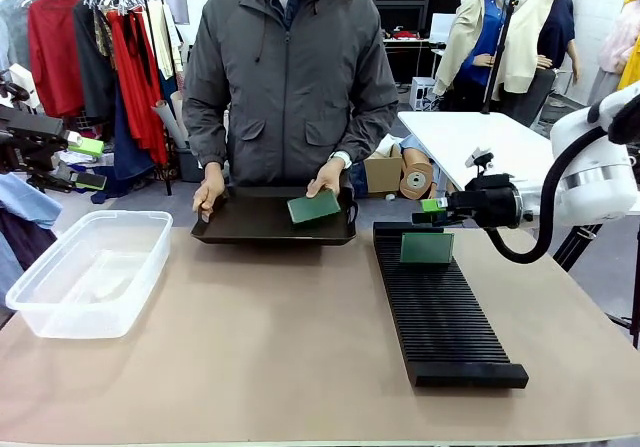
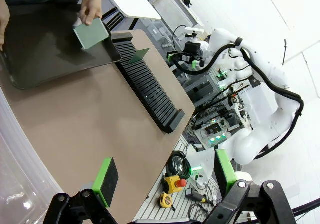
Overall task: Sort PCBs into racks and boxes based on the side picked up.
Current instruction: Pick up the Blank PCB handed by the Human.
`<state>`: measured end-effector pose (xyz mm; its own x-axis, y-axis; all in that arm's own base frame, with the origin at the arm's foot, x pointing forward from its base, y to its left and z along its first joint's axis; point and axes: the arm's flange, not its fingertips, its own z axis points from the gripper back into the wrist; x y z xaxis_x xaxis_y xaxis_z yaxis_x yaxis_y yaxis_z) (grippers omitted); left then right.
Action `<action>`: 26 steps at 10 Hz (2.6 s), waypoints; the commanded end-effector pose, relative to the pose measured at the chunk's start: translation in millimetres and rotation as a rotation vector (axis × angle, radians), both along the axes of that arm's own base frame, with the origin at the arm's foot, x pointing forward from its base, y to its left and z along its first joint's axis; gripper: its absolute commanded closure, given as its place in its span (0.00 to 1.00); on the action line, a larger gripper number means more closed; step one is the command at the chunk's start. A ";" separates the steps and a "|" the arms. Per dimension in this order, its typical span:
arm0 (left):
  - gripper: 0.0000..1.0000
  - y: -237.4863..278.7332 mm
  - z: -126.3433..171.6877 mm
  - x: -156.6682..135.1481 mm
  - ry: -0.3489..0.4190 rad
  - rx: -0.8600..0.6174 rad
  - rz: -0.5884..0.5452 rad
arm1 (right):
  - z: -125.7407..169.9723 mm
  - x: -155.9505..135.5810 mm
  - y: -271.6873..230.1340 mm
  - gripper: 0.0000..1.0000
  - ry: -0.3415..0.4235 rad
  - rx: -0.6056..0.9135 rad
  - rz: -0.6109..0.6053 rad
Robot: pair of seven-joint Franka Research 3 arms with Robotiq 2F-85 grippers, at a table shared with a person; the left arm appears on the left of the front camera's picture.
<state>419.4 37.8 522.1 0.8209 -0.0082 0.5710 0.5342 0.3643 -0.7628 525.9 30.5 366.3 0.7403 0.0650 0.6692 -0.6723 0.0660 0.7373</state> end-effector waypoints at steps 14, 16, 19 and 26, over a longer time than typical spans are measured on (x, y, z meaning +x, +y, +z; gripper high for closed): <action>0.00 0.1 2.3 -1.4 0.009 -0.011 -0.004 | 78.1 -53.2 -10.2 0.00 0.372 -0.033 0.010; 0.00 0.1 2.3 -1.4 0.009 -0.011 -0.004 | 78.1 -53.2 -10.2 0.00 0.372 -0.033 0.010; 0.00 0.1 2.3 -1.4 0.009 -0.011 -0.004 | 78.1 -53.2 -10.2 0.00 0.372 -0.033 0.010; 0.00 0.1 2.3 -1.4 0.009 -0.011 -0.004 | 75.7 -30.3 -3.0 0.00 0.343 -0.002 -0.034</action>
